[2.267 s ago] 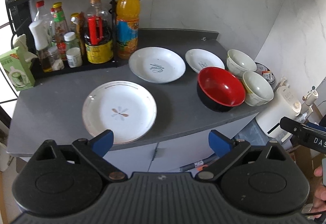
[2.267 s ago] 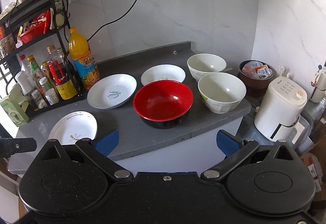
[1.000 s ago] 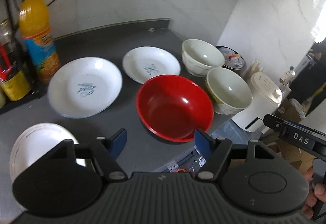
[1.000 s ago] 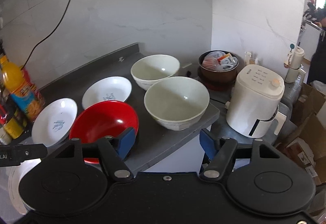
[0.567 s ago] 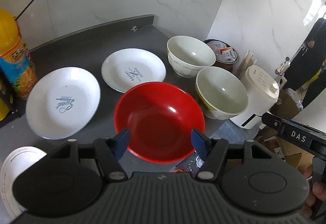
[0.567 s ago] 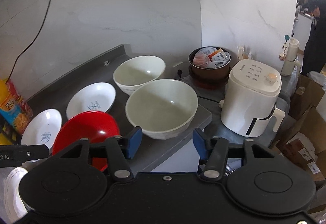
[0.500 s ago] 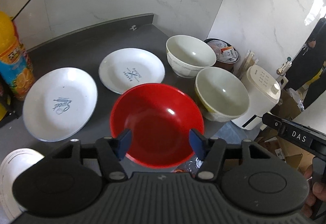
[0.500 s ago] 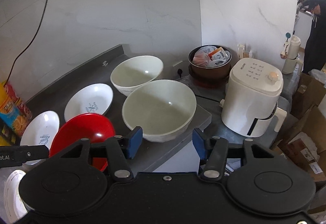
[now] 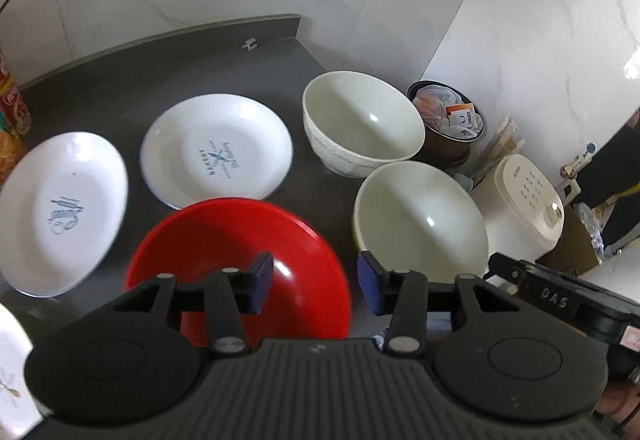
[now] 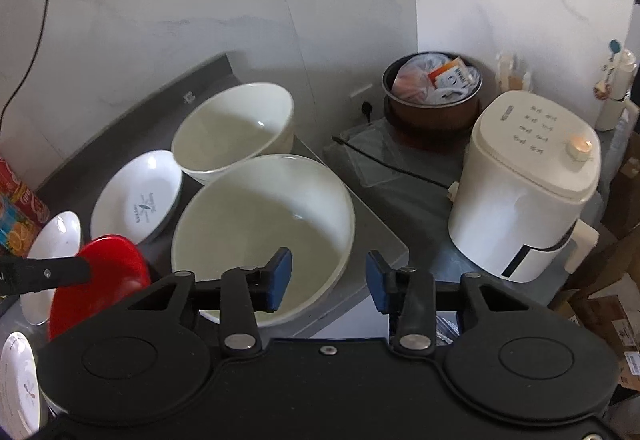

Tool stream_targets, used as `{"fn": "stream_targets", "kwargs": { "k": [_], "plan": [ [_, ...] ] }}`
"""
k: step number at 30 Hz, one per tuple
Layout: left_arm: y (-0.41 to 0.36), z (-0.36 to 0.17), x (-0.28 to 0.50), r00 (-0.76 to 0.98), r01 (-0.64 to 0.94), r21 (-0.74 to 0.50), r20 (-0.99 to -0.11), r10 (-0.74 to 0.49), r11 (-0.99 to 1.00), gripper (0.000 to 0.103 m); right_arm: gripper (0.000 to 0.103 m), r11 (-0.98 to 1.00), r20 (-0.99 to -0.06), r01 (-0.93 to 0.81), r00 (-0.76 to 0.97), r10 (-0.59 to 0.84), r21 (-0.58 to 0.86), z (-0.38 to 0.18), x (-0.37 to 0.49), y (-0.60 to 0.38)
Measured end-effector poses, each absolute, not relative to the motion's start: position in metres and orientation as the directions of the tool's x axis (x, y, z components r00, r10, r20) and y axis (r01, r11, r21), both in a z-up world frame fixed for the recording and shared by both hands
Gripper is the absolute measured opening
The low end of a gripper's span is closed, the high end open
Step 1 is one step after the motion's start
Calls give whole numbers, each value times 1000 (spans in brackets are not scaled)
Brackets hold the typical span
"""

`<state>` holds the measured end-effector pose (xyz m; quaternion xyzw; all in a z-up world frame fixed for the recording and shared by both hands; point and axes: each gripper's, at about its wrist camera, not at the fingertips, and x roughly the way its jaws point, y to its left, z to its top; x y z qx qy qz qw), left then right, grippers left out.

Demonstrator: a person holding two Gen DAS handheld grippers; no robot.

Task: Organize plates and bowls
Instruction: 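Move both grippers toward the large cream bowl beside the red bowl, then close the right gripper on the large cream bowl rim while the left gripper grips it too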

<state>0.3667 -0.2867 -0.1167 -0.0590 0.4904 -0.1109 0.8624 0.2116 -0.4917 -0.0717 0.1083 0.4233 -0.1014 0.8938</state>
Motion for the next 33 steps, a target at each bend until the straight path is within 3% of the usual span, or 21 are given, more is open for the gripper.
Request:
{"fn": "stream_targets", "kwargs": {
  "k": [13, 21, 24, 27, 33],
  "plan": [
    [-338, -142, 408, 434, 63, -260, -862, -261, 964, 34, 40, 967, -847, 196, 531, 35, 163, -101, 252, -524],
    [-353, -166, 429, 391, 24, -205, -899, -198, 978, 27, 34, 966, -869, 189, 490, 61, 174, -114, 264, -534],
    [-357, -175, 435, 374, 13, -186, -910, -177, 982, 21, 28, 966, -870, 178, 486, 82, 190, -117, 267, -536],
    [-361, -186, 441, 337, -10, -159, -930, -146, 987, 10, 15, 967, -866, 149, 488, 108, 204, -117, 270, -534],
    [-358, -183, 442, 327, -25, -167, -933, -150, 986, 9, 13, 968, -862, 151, 497, 102, 202, -111, 272, -533]
  ]
}}
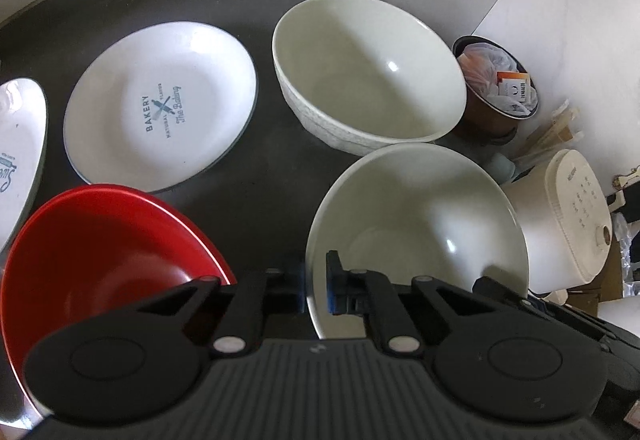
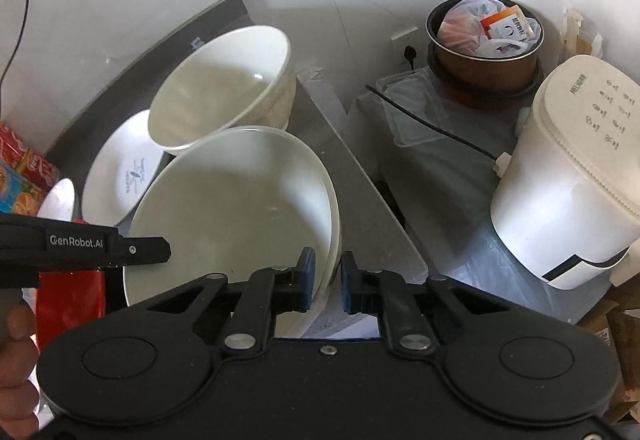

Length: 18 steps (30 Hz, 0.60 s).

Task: Organize plates and bowls
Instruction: 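Close the right gripper on the large cream bowl rim while the left gripper grips it too, then lower the large cream bowl into the red bowl and open both grippers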

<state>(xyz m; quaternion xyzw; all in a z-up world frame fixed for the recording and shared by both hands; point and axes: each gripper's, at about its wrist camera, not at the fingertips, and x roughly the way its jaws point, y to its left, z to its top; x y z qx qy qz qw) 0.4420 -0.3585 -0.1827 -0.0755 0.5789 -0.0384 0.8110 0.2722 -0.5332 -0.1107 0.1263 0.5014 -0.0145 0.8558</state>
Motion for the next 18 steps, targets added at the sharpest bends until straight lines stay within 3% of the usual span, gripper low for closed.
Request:
{"fn": "stream_targets", "kwargs": {
  "k": [18],
  "plan": [
    [-303, -106, 411, 458, -79, -254, -868, -191, 964, 9, 15, 978, -775, 15, 613, 156, 208, -38, 267, -488]
  ]
}}
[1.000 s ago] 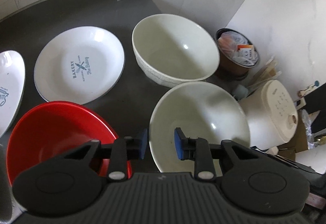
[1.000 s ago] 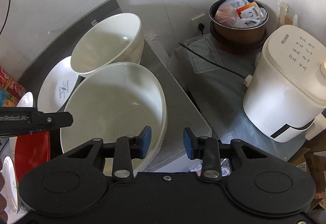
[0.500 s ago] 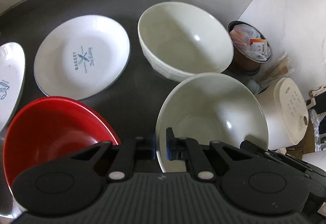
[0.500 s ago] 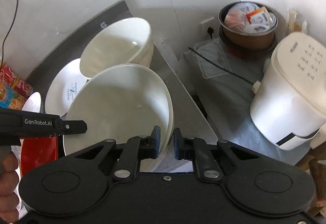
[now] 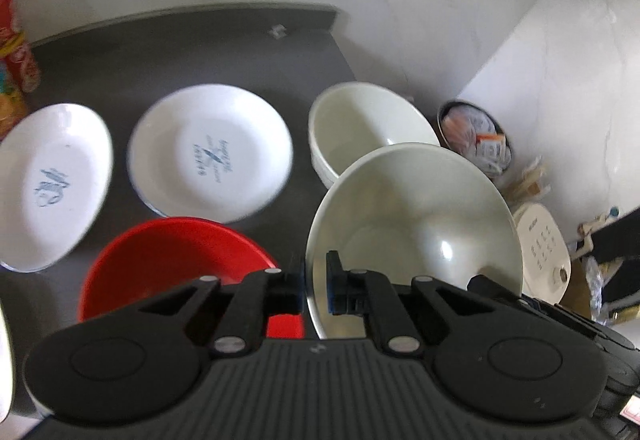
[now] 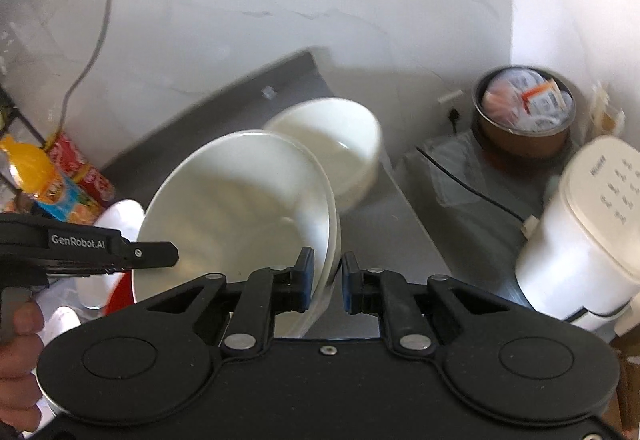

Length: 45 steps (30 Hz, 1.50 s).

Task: Organize plates and bowls
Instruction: 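Lower the large cream bowl into the red bowl and open both grippers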

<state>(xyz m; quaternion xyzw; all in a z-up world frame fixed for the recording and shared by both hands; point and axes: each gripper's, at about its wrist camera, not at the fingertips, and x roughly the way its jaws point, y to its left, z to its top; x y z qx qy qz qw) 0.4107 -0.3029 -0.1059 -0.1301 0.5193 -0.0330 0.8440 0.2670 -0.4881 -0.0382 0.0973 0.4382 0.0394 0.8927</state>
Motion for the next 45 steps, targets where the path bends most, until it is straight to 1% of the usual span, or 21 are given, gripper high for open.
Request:
{"fn": "stream_targets", "kwargs": {
  "k": [4, 11, 24, 30, 36, 40, 41, 45],
  "plan": [
    [-283, -96, 402, 489, -104, -253, -855, -172, 962, 9, 15, 978, -759, -25, 626, 178, 209, -29, 272, -470],
    [-248, -89, 388, 498, -157, -251, -855, -143, 955, 9, 15, 975, -769, -97, 602, 217, 199, -30, 273, -437],
    [-198, -119, 365, 435, -275, -227, -896, -89, 934, 9, 15, 960, -841, -265, 496, 217, 91, -57, 272, -373],
    [-189, -139, 359, 403, -311, -223, -911, -85, 924, 9, 15, 960, -859, -263, 465, 215, 99, -65, 275, -368],
    [-184, -157, 358, 361, -323, -237, -926, -112, 916, 9, 15, 966, -872, -208, 431, 231, 153, -73, 286, -374],
    [-183, -159, 356, 353, -330, -226, -930, -102, 917, 11, 14, 966, -869, -217, 440, 228, 143, -74, 288, -370],
    [-182, -159, 356, 350, -333, -233, -930, -109, 914, 12, 14, 966, -870, -214, 438, 227, 144, -74, 289, -370],
    [-175, -155, 356, 358, -344, -260, -925, -131, 902, 13, 14, 967, -873, -214, 435, 219, 136, -75, 290, -369]
  ]
}}
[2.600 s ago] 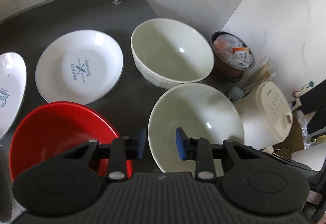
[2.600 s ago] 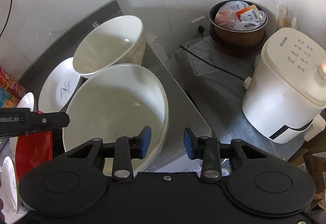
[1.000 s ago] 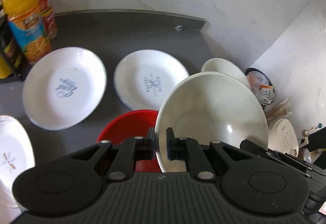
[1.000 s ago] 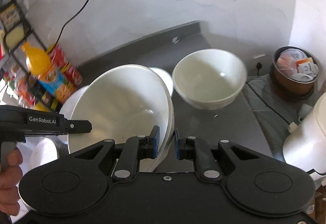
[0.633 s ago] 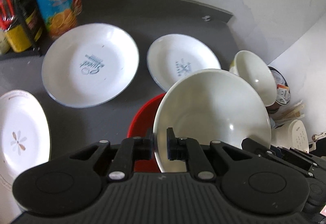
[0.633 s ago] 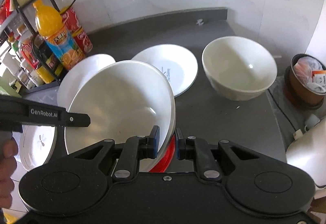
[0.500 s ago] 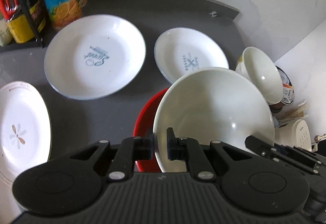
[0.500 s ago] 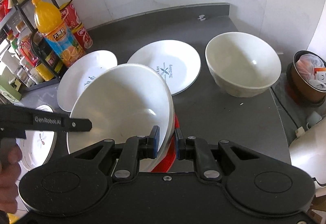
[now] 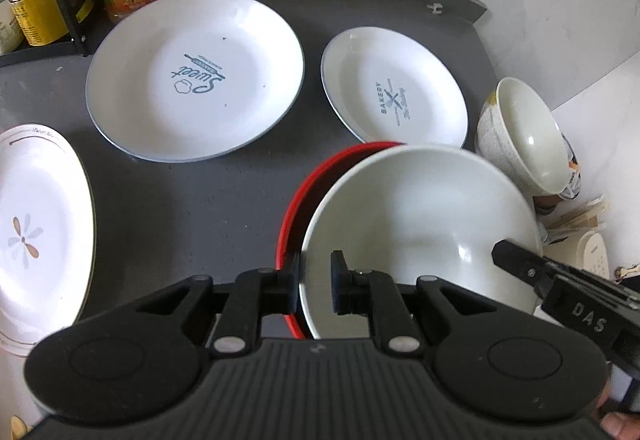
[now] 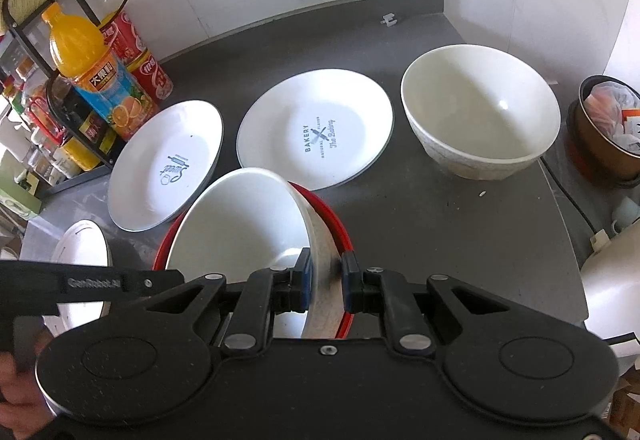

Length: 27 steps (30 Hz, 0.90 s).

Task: Organize plates and bowls
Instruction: 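Lower the large cream bowl into the red bowl and open both grippers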

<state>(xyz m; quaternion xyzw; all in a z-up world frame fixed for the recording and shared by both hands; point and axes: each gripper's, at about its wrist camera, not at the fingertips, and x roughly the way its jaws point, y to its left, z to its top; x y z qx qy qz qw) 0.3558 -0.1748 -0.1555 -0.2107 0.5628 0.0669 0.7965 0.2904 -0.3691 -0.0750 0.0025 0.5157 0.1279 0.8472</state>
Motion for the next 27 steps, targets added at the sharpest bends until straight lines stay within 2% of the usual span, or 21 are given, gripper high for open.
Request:
{"fn": "stream_targets", "kwargs": {
  "k": [6, 9, 10, 12, 23, 25, 27],
  "plan": [
    [-162, -137, 352, 401, -352, -272, -909, -118, 896, 21, 14, 971, -876, -221, 447, 183, 90, -77, 290, -358],
    [-154, -131, 351, 416, -353, -273, -902, -111, 895, 27, 18, 974, -877, -220, 454, 156, 60, -76, 293, -353],
    [-153, -130, 351, 418, -356, -272, -902, -108, 894, 27, 26, 973, -875, -224, 458, 154, 54, -74, 293, -352],
    [-150, -129, 351, 420, -358, -268, -902, -102, 894, 28, 31, 972, -862, -233, 484, 151, 39, -69, 292, -351],
    [-151, -122, 355, 433, -331, -262, -896, -101, 906, 29, 32, 983, -840, -173, 523, 145, 63, -61, 291, -365],
    [-155, -120, 360, 436, -323, -248, -895, -89, 913, 34, 40, 985, -834, -149, 530, 153, 85, -59, 292, -371],
    [-161, -118, 365, 441, -311, -234, -894, -78, 921, 43, 47, 987, -825, -131, 546, 146, 89, -57, 292, -377]
  ]
}}
